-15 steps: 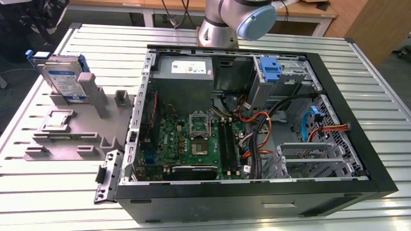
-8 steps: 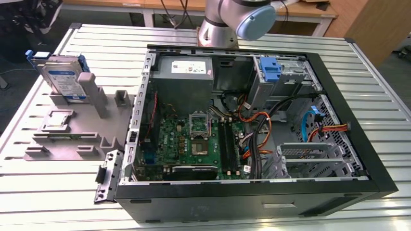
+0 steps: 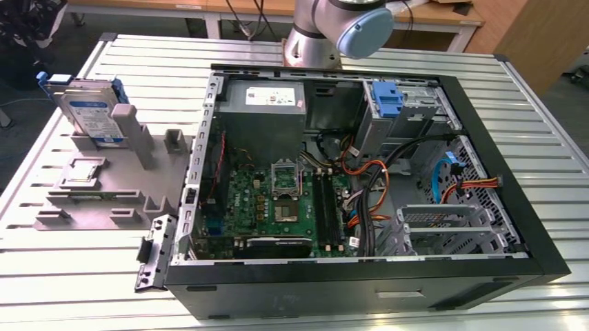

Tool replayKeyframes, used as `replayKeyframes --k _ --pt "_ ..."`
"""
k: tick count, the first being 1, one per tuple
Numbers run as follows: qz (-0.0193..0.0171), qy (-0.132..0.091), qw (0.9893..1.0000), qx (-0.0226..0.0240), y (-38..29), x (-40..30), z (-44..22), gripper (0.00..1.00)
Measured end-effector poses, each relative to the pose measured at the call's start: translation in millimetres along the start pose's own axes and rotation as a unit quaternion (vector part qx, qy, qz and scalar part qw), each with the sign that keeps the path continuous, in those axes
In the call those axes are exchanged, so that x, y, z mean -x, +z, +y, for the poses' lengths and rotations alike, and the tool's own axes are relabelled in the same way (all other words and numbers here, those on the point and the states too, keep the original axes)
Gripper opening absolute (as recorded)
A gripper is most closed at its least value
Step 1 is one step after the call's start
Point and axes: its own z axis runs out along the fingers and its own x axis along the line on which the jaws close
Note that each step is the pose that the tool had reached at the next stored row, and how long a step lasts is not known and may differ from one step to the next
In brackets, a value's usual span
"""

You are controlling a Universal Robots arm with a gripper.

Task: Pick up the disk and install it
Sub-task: 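Reach for the disk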

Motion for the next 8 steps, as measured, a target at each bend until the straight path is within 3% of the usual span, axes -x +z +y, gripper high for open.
replayKeyframes --k 8 --pt "0.0000 0.000 1.0000 0.0000 0.0 -0.5 0.0 0.10"
